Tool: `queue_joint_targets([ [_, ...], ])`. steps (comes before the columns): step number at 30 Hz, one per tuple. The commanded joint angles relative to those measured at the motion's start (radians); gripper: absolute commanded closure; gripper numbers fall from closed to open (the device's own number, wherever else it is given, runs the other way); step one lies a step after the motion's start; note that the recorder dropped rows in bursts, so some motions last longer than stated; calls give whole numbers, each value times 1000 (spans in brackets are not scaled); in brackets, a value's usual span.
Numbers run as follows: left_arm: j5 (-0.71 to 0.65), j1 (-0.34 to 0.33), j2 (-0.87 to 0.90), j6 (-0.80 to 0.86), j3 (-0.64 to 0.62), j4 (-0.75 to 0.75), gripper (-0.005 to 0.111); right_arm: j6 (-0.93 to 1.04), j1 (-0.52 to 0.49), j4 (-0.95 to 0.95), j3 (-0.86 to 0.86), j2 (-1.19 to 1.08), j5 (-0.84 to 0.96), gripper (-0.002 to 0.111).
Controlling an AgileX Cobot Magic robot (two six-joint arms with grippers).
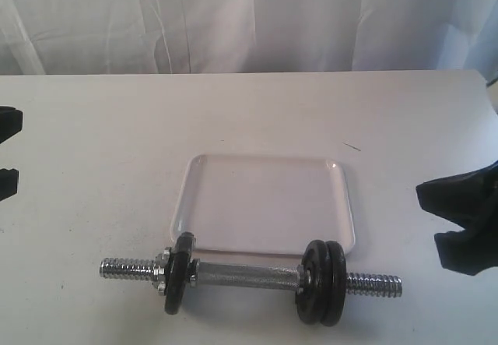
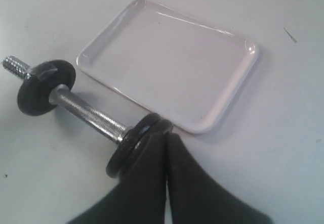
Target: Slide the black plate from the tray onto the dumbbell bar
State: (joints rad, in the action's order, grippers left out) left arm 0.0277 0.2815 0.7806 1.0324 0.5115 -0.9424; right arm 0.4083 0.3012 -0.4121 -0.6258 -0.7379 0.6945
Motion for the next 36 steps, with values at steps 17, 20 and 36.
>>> queue_joint_targets([
  [17,1,-2,-12,-6,-4,-14,107,-259,-225,214,563,665,-386,108],
  [20,1,-2,-12,-6,-4,-14,107,-263,-250,234,591,689,-374,108],
  [36,1,-2,-12,-6,-4,-14,107,-380,-265,326,626,694,-375,108],
])
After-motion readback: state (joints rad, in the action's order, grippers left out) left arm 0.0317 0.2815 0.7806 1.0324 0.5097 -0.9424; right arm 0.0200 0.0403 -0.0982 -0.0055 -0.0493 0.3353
